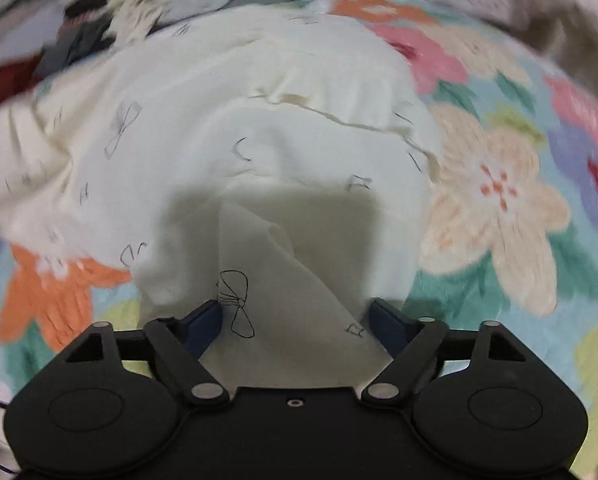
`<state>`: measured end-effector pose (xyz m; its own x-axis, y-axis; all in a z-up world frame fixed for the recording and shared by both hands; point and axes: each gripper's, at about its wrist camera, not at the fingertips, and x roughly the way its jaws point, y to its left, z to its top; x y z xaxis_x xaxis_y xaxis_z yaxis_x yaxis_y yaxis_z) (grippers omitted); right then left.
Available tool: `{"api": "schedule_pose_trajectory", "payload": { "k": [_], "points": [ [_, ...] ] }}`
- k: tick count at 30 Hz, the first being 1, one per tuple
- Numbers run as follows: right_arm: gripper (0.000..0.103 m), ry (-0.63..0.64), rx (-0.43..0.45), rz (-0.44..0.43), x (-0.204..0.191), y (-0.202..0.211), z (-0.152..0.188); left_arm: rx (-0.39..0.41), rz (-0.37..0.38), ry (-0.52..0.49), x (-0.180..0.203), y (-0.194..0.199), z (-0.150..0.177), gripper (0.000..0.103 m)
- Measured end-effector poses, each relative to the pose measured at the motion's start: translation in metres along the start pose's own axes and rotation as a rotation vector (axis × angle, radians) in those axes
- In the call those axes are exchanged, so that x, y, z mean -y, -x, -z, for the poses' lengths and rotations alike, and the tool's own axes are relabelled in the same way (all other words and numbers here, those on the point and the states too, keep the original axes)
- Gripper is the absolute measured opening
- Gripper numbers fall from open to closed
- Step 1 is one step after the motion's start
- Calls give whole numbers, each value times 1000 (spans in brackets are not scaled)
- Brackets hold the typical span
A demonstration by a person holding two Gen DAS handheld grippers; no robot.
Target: Fold clothes
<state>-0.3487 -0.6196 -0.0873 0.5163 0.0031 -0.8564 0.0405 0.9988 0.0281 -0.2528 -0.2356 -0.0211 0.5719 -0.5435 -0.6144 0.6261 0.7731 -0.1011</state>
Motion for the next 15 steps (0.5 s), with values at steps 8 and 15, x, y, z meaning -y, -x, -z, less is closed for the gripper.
{"api": "schedule_pose_trajectory", "payload": {
  "k": [8, 15],
  "points": [
    [4, 162, 161, 233, -33, 51, -6, -3, 1, -43, 7, 7, -1, 3],
    [4, 223, 221, 499, -25, 95, 1, -62, 81, -5, 20, 25, -15, 3]
  ]
}}
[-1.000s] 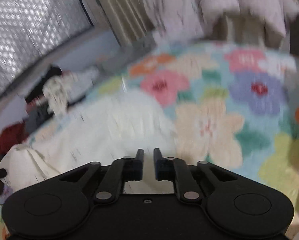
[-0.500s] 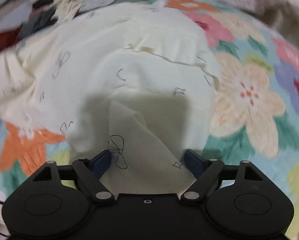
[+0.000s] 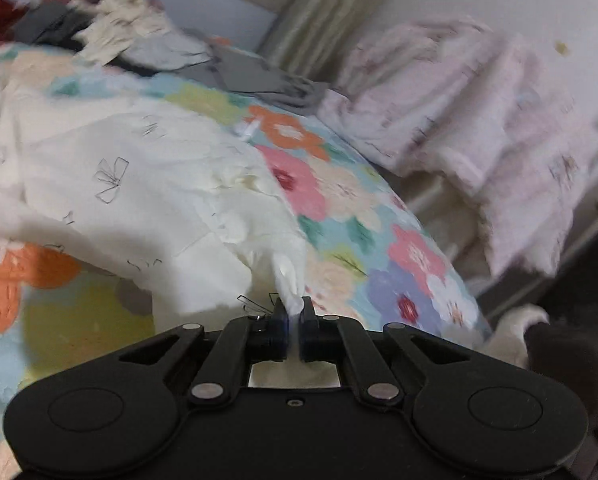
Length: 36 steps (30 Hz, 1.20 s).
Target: Fold clothes
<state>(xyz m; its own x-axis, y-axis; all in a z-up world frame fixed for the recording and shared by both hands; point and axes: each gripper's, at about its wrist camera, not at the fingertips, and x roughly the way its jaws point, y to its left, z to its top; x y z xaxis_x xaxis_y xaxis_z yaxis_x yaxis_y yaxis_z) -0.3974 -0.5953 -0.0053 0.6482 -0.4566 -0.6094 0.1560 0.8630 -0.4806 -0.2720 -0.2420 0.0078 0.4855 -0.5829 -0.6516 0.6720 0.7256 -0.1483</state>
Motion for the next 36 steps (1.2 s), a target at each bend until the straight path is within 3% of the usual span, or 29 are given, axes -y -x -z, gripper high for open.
{"api": "schedule_pose_trajectory", "payload": {
  "k": [3, 5, 7, 9, 13, 16, 18, 19, 21, 24, 26, 28, 31, 34, 36],
  "points": [
    [4, -40, -60, 56, 18, -3, 12, 15, 69, -22, 14, 9, -4, 3],
    [4, 20, -88, 137, 12, -4, 19, -16, 80, -34, 19, 3, 2, 3],
    [4, 66, -113, 153, 0, -3, 30, -85, 72, -32, 20, -11, 13, 3],
    [4, 16, -146, 92, -2, -7, 38, -145, 72, -10, 17, -24, 26, 3],
    [4, -92, -210, -1, 14, -23, 45, -188, 72, 36, 7, -33, 39, 3],
    [14, -183, -220, -3, 23, -25, 47, -181, 67, 32, 7, -30, 40, 3],
    [27, -245, -148, 54, 27, -10, 45, -164, 79, 39, 7, -27, 38, 3],
    [39, -275, -94, 67, 26, -1, 43, -160, 88, 48, 6, -27, 38, 3],
    [48, -327, 69, -27, 25, 23, 35, -155, 102, 62, 4, -26, 37, 3],
    [49, -277, 200, -381, -3, 37, 16, -147, 102, 64, 4, -26, 34, 3],
    [48, -109, 247, -513, -48, 43, 1, -141, 101, 66, 4, -26, 30, 3],
    [49, 90, 336, -510, -98, 54, -4, -127, 109, 96, 2, -25, 26, 3],
    [51, 277, 356, -636, -153, 49, -4, -102, 120, 159, -5, -24, 16, 3],
    [52, 378, 371, -566, -180, 34, -6, -81, 132, 170, -5, -22, 9, 3],
    [54, 338, 353, -587, -184, 23, -14, -82, 127, 164, -3, -22, 9, 3]
  ]
}}
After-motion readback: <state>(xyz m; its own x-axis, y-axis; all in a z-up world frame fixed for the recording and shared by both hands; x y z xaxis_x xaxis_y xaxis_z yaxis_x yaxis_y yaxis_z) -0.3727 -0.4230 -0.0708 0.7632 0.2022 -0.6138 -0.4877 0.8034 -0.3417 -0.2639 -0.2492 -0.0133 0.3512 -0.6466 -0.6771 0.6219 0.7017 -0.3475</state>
